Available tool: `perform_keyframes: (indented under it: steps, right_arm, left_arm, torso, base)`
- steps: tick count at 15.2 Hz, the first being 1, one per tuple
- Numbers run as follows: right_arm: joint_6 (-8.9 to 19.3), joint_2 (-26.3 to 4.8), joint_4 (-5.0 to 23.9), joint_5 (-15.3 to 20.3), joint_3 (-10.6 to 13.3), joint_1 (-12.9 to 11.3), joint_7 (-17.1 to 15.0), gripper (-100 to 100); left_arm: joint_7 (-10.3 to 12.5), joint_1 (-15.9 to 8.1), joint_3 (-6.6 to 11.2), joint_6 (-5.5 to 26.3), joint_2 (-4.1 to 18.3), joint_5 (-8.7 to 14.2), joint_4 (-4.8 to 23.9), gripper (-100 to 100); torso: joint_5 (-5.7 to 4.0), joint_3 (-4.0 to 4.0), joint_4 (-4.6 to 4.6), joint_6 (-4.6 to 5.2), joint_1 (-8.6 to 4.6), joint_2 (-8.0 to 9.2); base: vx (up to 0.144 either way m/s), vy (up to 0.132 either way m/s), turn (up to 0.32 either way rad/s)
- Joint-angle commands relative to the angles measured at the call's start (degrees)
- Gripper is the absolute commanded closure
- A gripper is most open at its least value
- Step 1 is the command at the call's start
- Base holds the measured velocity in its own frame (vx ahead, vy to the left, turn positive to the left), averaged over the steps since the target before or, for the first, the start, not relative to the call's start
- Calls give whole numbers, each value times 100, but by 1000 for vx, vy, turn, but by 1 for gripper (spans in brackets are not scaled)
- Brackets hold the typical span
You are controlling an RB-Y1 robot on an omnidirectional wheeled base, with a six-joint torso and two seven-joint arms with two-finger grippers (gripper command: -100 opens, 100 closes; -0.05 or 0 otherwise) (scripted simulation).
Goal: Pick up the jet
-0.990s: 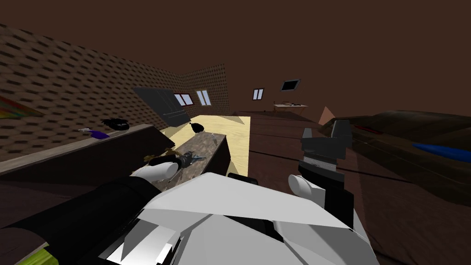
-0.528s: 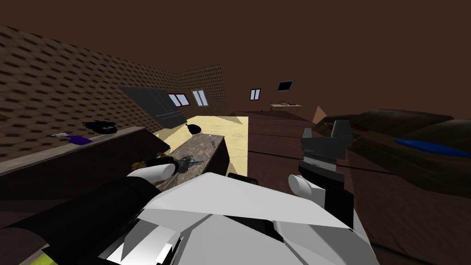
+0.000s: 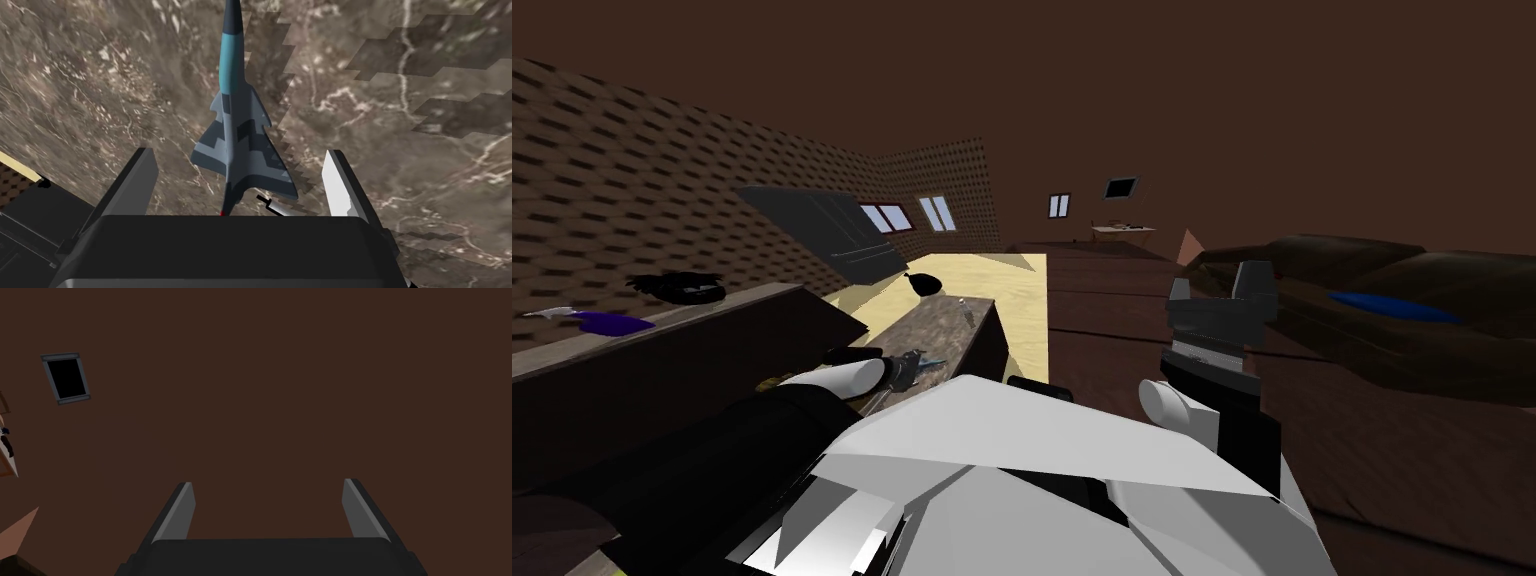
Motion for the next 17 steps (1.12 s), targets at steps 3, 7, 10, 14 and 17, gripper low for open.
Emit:
perform_keyframes:
  steps: [3,7,10,14,17]
  right_arm:
    - [0,0,0,0,0,1,0,0]
    - [0,0,0,0,0,0,0,0]
    - [0,0,0,0,0,0,0,0]
    - [0,0,0,0,0,1,0,0]
    - [0,0,0,0,0,0,0,0]
  left_arm:
    - [77,70,124,471,-28,204,74,-100]
    - [145,141,249,921,-49,419,174,-100]
    - [176,171,302,1159,-57,511,217,-100]
    - [248,238,415,1576,-74,717,315,-100]
    - [240,252,453,1615,-64,767,349,-100]
  torso:
    - [0,-1,-1,-3,0,-1]
    - [1,-4,-1,-1,4,-6]
    - [1,-4,-2,-1,6,-7]
    - [1,-5,-2,-2,5,-7]
    - [0,-2,-1,-2,2,-4]
  base:
    - [53,23,-99]
    - [62,32,-134]
    - [59,35,-114]
    - [60,35,-122]
    - [43,25,-80]
